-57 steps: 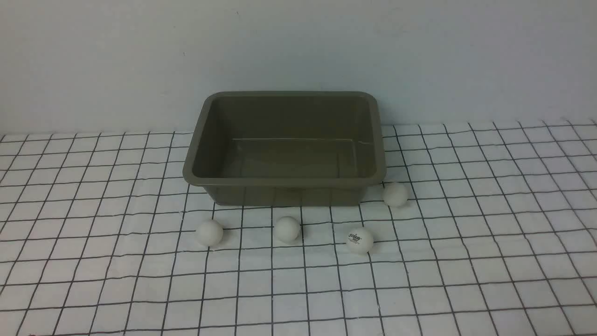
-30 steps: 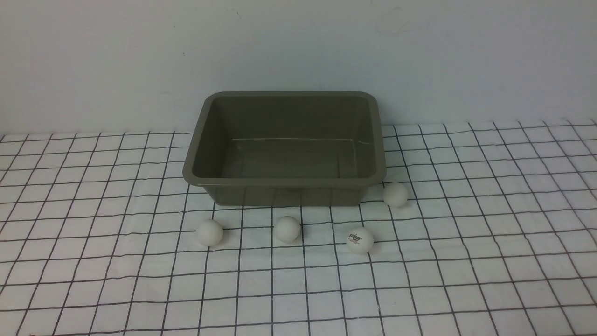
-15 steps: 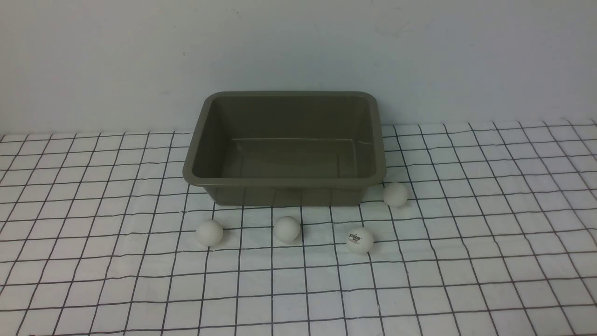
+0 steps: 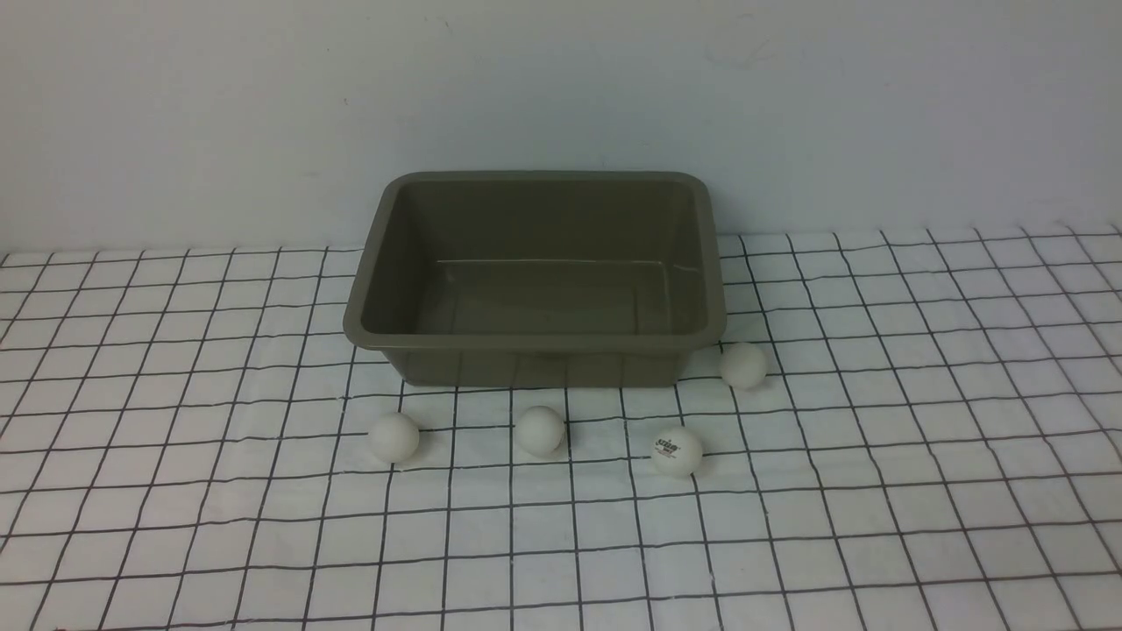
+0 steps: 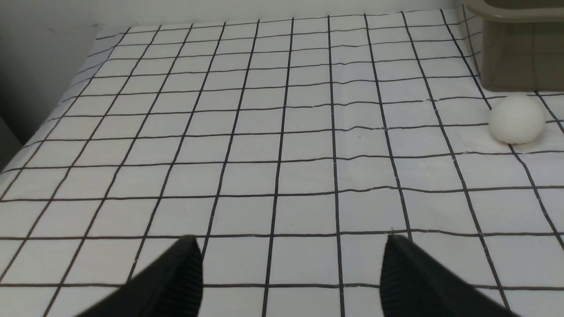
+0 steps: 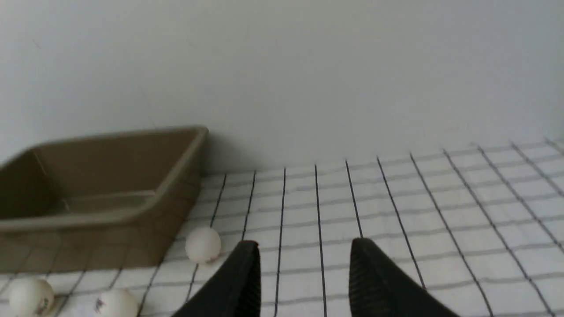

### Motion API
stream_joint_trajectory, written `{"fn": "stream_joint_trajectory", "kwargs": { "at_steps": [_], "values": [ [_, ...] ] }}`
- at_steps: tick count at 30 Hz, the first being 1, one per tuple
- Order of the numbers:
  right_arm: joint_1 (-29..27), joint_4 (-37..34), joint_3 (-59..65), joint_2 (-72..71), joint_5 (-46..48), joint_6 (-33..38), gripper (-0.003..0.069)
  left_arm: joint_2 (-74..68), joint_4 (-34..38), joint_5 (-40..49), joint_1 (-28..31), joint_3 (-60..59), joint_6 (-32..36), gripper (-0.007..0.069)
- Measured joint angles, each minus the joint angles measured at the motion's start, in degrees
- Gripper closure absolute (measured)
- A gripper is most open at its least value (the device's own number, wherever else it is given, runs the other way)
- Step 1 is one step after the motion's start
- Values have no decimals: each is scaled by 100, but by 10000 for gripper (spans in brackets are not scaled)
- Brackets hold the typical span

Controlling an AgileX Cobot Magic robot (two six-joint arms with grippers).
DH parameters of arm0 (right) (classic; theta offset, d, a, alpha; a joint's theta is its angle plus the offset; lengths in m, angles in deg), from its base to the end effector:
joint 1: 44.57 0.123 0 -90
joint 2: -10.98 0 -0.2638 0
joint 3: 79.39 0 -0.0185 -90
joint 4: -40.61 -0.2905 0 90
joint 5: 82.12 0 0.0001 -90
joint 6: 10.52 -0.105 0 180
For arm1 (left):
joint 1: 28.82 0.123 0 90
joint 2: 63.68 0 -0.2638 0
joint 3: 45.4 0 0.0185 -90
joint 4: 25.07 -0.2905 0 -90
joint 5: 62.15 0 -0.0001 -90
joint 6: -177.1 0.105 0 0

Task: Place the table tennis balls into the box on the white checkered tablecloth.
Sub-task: 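Reach for and grasp a ping pong ball on the table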

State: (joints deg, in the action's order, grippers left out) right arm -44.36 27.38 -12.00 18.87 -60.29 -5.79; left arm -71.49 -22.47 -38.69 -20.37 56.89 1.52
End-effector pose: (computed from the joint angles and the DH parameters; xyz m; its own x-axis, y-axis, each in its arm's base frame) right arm 0.1188 0.0094 0.2388 -0.1253 0.1310 -0.9834 -0.0723 0.9874 0.1407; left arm 0.1250 0.0166 0.1658 -0.3258 -0.0125 -0.9454 -0.1185 0.9926 0.0277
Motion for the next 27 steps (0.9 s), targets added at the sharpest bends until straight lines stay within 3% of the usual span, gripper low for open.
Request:
{"fn": "stream_joint_trajectory", "kwargs": {
  "at_steps": [9, 27],
  "values": [
    [0, -24, -1042, 400, 1395, 159, 396, 0, 0, 0, 0, 0, 0, 136],
    [0, -550, -1079, 414, 1722, 215, 396, 0, 0, 0, 0, 0, 0, 136]
  ]
}}
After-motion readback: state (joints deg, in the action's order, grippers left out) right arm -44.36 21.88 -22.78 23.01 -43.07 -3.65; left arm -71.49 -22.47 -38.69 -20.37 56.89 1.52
